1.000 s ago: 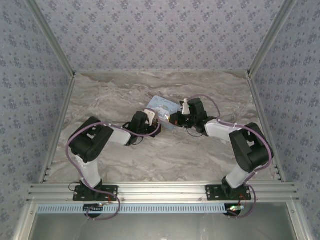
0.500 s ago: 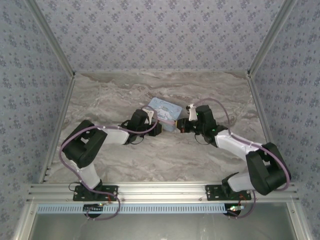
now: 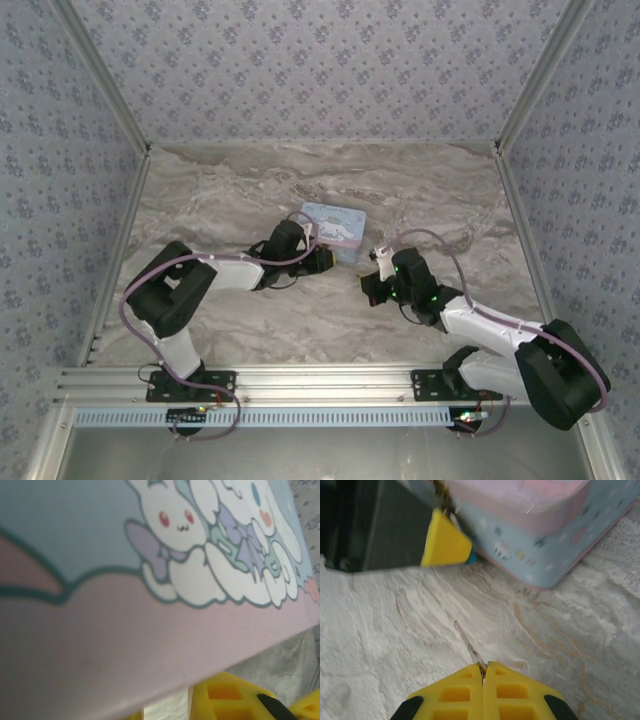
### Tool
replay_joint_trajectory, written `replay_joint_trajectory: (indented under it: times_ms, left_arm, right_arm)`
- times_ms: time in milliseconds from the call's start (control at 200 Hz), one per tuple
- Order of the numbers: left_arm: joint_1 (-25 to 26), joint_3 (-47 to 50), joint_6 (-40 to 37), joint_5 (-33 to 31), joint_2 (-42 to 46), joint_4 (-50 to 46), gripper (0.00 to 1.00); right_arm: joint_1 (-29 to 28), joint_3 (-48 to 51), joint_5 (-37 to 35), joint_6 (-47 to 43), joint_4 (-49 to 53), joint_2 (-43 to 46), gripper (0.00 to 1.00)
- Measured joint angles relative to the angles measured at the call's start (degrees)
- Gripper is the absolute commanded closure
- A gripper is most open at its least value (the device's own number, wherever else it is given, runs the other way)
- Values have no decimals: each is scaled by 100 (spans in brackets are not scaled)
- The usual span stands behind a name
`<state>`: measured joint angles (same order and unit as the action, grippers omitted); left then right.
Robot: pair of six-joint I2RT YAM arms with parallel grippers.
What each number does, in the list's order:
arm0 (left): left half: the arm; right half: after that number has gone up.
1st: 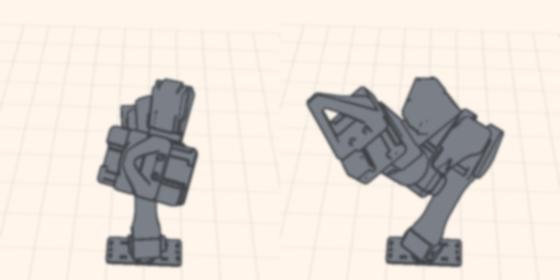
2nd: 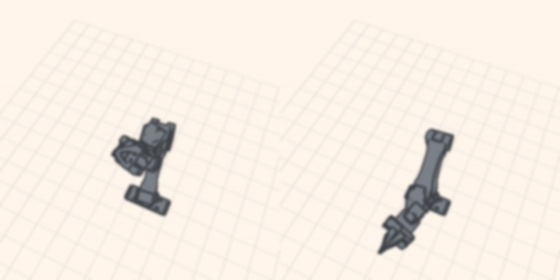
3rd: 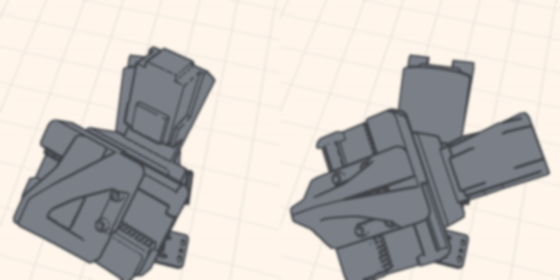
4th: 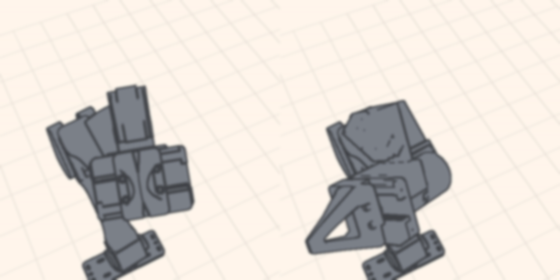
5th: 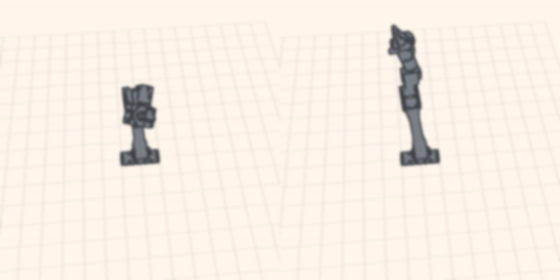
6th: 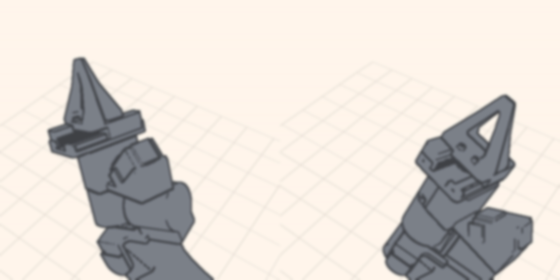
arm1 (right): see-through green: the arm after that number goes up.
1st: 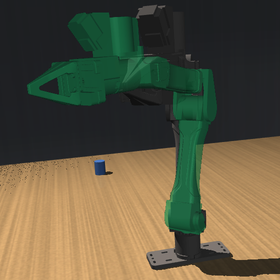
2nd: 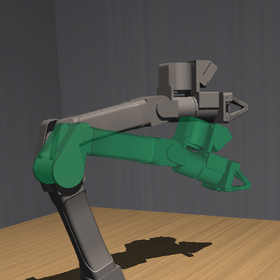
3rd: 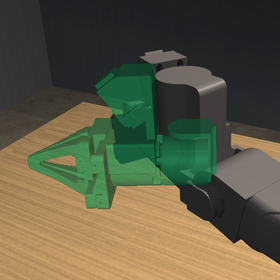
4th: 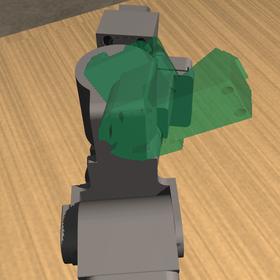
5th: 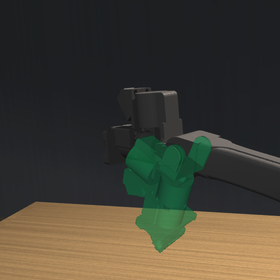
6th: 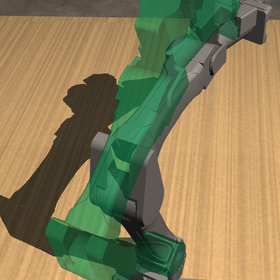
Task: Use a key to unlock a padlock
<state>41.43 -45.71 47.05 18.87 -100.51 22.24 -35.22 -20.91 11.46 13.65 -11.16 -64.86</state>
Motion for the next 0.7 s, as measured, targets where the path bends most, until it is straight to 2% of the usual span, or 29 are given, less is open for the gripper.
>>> replay_joint_trajectory:
  times_ms: [310,700]
  left_arm:
    - [179,-52,577,-4,341,-15,78]
    - [188,-52,1106,-20,496,-114,78]
  right_arm:
    - [-356,164,-612,-411,-693,-304,100]
    - [-570,219,-1080,-516,-1521,-693,100]
